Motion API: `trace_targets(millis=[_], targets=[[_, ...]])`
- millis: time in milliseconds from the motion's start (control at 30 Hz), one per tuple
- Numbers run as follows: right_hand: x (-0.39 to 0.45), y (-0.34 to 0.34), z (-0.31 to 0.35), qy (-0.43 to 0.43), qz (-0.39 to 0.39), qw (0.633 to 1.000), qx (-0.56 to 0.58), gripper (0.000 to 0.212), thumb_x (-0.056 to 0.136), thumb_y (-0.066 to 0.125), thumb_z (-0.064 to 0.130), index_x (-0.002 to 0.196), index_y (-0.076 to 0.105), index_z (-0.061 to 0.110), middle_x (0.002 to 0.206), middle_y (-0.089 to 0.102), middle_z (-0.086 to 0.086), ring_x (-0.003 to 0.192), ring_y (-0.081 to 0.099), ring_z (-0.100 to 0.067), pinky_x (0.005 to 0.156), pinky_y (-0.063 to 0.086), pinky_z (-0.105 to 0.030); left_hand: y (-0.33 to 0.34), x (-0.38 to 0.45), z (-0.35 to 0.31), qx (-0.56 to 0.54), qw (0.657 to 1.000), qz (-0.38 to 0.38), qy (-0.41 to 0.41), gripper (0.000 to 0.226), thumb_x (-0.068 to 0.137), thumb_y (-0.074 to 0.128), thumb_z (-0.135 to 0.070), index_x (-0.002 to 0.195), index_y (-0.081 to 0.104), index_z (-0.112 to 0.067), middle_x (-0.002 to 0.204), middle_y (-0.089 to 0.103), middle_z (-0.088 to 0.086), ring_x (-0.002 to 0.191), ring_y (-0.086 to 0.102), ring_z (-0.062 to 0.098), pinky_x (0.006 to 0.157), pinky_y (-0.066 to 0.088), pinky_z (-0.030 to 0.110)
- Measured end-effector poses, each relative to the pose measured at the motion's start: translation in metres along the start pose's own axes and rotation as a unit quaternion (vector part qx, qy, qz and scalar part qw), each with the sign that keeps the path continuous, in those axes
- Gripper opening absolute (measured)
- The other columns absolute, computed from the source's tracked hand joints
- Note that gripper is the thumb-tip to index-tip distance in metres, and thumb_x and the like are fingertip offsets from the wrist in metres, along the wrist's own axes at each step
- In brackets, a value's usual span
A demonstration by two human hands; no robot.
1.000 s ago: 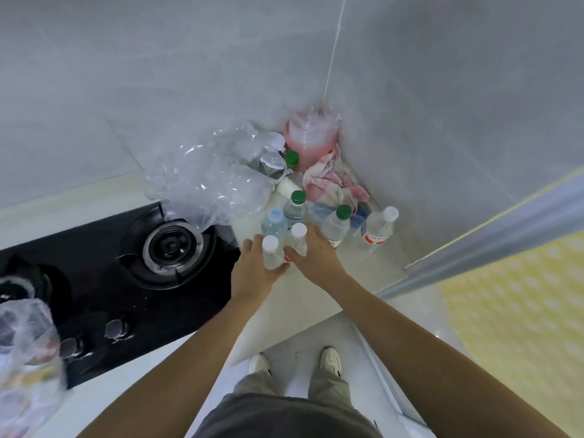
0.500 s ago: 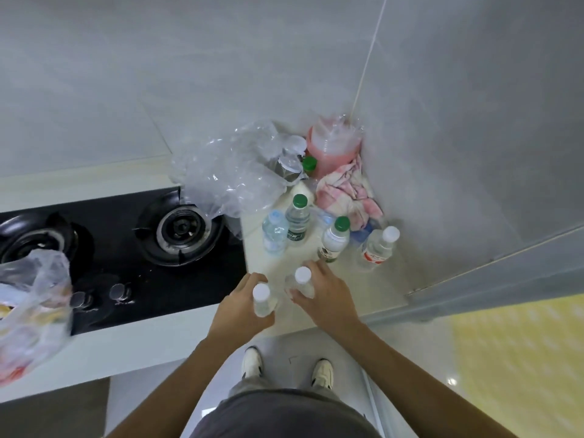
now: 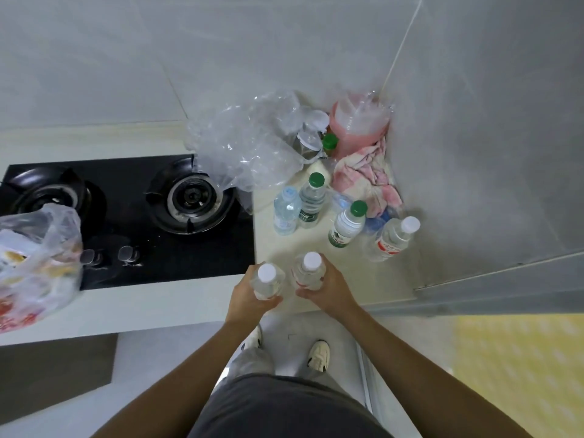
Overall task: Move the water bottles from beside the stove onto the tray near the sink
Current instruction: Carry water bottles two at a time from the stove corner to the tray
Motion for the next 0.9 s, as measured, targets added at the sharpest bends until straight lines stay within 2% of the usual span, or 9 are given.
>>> trace_targets(millis=[100,167,300,400,467,567,700,800,900], targets=[[0.006,0.002,0.002,0.004,0.012,1.000,0.004,0.073,0.058,0.102,0.023,0.120,0.063,0.031,0.112,0.075,0.010,0.099,0.067,0.013,0.089,0.053,-0.017,0.005,0.001,0.007,-0.030,0.999,-0.007,-0.020,0.068,0.071,0.095,-0.011,0.122,0.057,-0.035,0.109,0.069,-0.015,0.103,0.067,0.012,0.075,0.048,0.016],[0.009,0.002,0.006,0.001,0.013,1.000,0.013,0.072,0.061,0.102,0.013,0.118,0.063,0.032,0.106,0.076,0.015,0.094,0.067,0.018,0.084,0.051,-0.009,0.005,0.003,0.012,-0.049,0.998,-0.019,-0.019,0.063,0.074,0.093,-0.009,0.123,0.059,-0.030,0.110,0.071,-0.012,0.104,0.069,0.012,0.076,0.051,0.020],[0.004,0.000,0.013,0.010,0.002,0.999,0.043,0.055,0.065,0.097,0.015,0.111,0.071,0.030,0.098,0.080,0.014,0.090,0.076,-0.002,0.079,0.060,-0.020,-0.007,-0.002,0.009,-0.076,0.996,-0.036,-0.008,0.063,0.080,0.089,-0.008,0.132,0.058,-0.025,0.114,0.072,-0.014,0.103,0.070,0.002,0.087,0.058,0.025],[0.002,-0.002,0.018,0.034,0.020,0.997,0.063,0.049,0.064,0.096,0.015,0.104,0.072,0.025,0.088,0.080,0.006,0.080,0.076,-0.005,0.071,0.061,-0.027,-0.021,-0.007,0.005,-0.131,0.990,-0.044,-0.005,0.068,0.082,0.087,-0.005,0.139,0.056,-0.023,0.121,0.074,-0.006,0.112,0.071,0.010,0.097,0.058,0.032],[0.001,-0.003,0.031,0.030,0.040,0.995,0.087,0.050,0.060,0.093,0.024,0.105,0.072,0.020,0.089,0.080,0.001,0.083,0.078,-0.015,0.071,0.063,-0.033,-0.033,-0.012,-0.004,-0.177,0.983,-0.048,-0.001,0.066,0.085,0.084,-0.002,0.141,0.054,-0.021,0.124,0.074,-0.001,0.115,0.071,0.013,0.096,0.058,0.028],[-0.001,-0.001,0.064,-0.010,0.074,0.991,0.108,0.042,0.068,0.088,0.016,0.105,0.068,0.016,0.091,0.078,-0.005,0.081,0.074,-0.013,0.071,0.060,-0.030,-0.052,-0.033,-0.027,-0.236,0.969,-0.076,0.016,0.056,0.090,0.079,-0.003,0.137,0.056,-0.021,0.121,0.074,0.000,0.110,0.072,0.008,0.087,0.058,0.022],[-0.009,0.013,0.121,-0.089,0.150,0.976,0.131,0.045,0.072,0.086,0.005,0.110,0.063,0.013,0.090,0.075,-0.006,0.080,0.071,-0.007,0.072,0.058,-0.023,-0.081,-0.071,-0.042,-0.313,0.938,-0.144,0.036,0.052,0.091,0.078,-0.021,0.138,0.056,-0.022,0.125,0.075,0.004,0.117,0.072,0.020,0.098,0.057,0.035],[-0.027,0.036,0.160,-0.141,0.211,0.957,0.143,0.044,0.076,0.086,0.001,0.112,0.063,0.011,0.094,0.075,-0.013,0.081,0.072,-0.010,0.073,0.057,-0.024,-0.107,-0.107,-0.043,-0.362,0.906,-0.215,0.042,0.049,0.091,0.071,-0.030,0.137,0.059,-0.019,0.118,0.076,0.009,0.109,0.073,0.027,0.095,0.057,0.040],[-0.056,0.066,0.199,-0.166,0.268,0.935,0.160,0.046,0.079,0.086,-0.003,0.114,0.062,0.014,0.092,0.074,-0.003,0.080,0.071,-0.008,0.073,0.056,-0.021,-0.135,-0.154,-0.035,-0.404,0.873,-0.269,0.054,0.051,0.092,0.067,-0.031,0.141,0.059,-0.020,0.117,0.075,0.012,0.106,0.072,0.032,0.098,0.058,0.047]])
Point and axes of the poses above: each hand's wrist, its own x-axis towards the middle knuckle, its own y-axis out of the palm, z = x × y, the point moved 6 cm from there along x, towards the middle knuckle
